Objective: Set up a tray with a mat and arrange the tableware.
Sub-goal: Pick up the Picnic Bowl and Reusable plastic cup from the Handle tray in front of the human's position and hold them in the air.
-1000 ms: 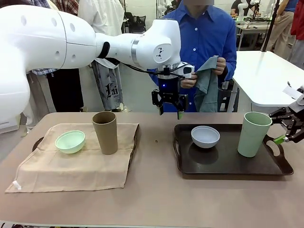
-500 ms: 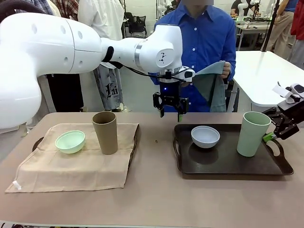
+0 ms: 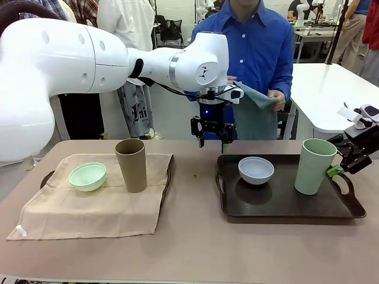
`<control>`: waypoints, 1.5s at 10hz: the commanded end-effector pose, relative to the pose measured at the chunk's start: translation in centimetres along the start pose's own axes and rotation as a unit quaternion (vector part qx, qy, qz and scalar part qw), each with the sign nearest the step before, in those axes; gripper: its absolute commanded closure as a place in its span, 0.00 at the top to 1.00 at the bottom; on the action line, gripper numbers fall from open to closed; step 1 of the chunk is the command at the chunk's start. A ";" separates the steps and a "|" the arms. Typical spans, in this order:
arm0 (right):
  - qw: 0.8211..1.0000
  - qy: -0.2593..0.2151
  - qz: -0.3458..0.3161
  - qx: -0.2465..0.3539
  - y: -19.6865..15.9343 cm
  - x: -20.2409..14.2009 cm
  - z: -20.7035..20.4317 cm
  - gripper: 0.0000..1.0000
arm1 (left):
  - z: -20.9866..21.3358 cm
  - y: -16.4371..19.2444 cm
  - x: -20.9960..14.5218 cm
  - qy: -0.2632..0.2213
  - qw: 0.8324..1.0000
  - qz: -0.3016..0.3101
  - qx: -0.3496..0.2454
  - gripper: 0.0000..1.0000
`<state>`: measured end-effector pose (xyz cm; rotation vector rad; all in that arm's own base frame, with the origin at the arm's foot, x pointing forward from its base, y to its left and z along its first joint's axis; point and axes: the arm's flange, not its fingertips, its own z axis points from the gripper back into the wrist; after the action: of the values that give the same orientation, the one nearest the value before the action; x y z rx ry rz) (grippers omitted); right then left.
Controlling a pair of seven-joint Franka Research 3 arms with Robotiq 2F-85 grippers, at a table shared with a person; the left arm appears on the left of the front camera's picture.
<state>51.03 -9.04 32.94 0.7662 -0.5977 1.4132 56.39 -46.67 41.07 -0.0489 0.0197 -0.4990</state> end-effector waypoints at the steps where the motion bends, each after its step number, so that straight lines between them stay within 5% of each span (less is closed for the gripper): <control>1: 1.000 0.006 -0.002 0.010 -0.7 0.2 -0.9 1.00 | -2.0 -1.8 2.6 0.009 0.999 -0.006 -0.030 0.86; 8: 0.999 0.021 -0.025 0.038 -2.9 -0.5 -3.0 1.00 | -3.3 -7.4 3.3 -0.005 0.999 -0.046 -0.026 0.86; 15: 0.998 0.006 0.007 0.061 -3.8 0.0 -5.1 1.00 | -7.0 -7.3 5.7 -0.018 1.000 0.024 -0.001 0.86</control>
<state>53.88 -5.08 29.41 0.8435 -0.5128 1.4487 56.45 -54.46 33.80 -0.0906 0.0042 -0.4670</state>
